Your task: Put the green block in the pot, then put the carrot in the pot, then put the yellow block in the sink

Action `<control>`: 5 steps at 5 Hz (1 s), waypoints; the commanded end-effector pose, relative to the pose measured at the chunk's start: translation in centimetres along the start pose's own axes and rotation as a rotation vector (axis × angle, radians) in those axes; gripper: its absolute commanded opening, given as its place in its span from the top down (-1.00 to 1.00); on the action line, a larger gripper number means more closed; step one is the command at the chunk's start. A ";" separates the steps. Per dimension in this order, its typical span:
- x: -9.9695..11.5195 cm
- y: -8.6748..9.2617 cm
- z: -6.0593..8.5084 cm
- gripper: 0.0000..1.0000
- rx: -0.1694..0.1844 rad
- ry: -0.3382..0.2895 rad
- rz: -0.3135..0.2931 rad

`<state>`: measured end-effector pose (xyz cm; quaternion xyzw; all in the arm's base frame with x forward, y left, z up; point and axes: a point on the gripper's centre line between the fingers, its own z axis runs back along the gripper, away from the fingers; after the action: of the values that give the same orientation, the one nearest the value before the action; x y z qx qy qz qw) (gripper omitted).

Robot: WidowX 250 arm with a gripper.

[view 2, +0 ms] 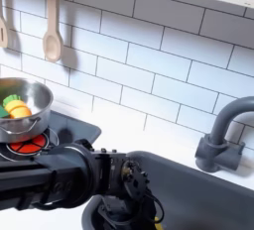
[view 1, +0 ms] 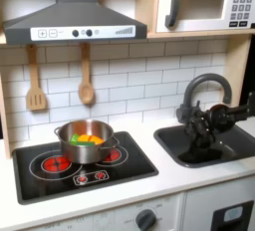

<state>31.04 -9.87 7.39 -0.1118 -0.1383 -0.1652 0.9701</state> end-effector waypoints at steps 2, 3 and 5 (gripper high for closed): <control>2.7 -1.4 -1.7 -1.00 -0.043 0.001 -0.171; 3.2 -1.5 -1.5 -1.00 -0.044 -0.026 -0.170; 2.6 -1.6 0.3 -1.00 -0.032 -0.090 -0.184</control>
<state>32.42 -12.19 8.06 -0.1218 -0.1777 -0.2522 0.9434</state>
